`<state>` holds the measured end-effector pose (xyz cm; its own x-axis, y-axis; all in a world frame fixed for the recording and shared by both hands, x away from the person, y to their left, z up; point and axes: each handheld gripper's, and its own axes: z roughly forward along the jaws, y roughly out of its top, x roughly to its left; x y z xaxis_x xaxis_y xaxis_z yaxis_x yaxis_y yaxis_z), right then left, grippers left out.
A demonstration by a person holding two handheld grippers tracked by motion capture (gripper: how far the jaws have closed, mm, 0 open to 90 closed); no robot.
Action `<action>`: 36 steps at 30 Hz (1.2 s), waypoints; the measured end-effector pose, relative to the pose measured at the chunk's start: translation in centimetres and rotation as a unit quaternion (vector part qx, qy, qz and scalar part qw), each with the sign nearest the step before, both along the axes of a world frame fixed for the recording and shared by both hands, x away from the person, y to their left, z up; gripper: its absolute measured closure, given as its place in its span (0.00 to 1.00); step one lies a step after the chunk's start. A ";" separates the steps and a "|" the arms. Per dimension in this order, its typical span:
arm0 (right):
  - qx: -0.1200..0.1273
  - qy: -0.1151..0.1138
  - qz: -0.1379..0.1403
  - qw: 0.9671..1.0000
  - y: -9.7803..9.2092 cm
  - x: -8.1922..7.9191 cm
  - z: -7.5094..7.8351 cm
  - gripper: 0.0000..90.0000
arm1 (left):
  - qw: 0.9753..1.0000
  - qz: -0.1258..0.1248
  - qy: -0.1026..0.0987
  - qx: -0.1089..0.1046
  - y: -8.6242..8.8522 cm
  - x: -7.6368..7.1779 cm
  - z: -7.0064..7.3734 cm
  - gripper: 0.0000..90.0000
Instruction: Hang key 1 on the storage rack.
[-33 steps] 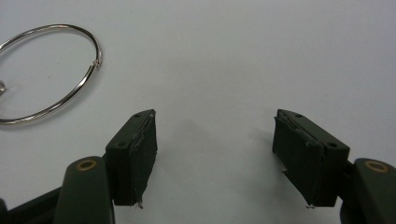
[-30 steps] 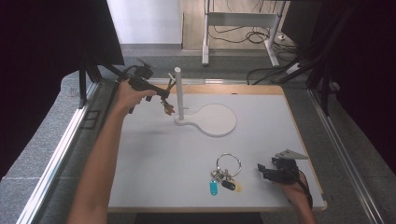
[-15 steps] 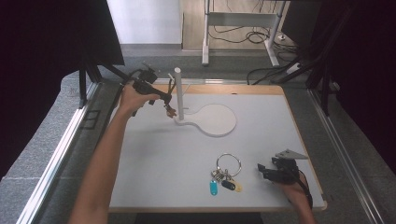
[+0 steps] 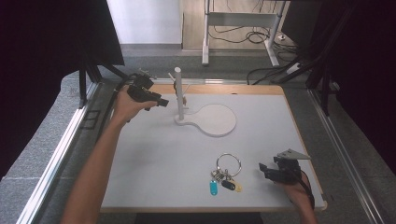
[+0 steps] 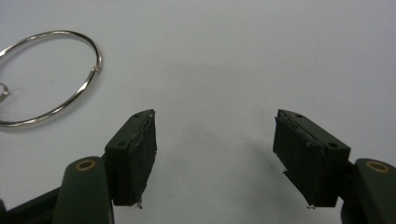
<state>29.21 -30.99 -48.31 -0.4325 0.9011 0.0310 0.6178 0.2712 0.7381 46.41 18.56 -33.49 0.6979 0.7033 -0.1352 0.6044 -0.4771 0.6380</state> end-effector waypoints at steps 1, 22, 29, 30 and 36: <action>-0.001 0.000 0.001 1.000 0.1 0.0 0.1 0.33 | 1.000 0.004 -0.011 0.006 -0.1 -1.1 0.0 0.54; -0.046 -0.002 0.046 0.998 1.8 -0.5 1.4 0.32 | 1.000 -0.009 -0.021 0.001 0.7 -9.1 -4.4 0.49; -0.053 -0.007 0.058 0.997 2.4 0.3 2.4 0.34 | 0.999 0.003 -0.032 0.014 1.7 -11.4 -6.1 0.48; -0.055 -0.006 0.064 0.996 2.6 0.6 3.0 0.34 | 0.999 0.003 -0.033 0.019 1.8 -12.0 -6.6 0.47; -0.064 0.004 0.088 0.994 3.5 1.4 4.3 0.36 | 0.999 -0.011 -0.037 0.019 1.7 -13.4 -8.0 0.47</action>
<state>30.59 -27.46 -44.06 -0.5848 0.8078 -0.0741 0.5583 0.4670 0.6857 32.97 20.27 -41.50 0.7197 0.6920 -0.0561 0.5461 -0.5144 0.6612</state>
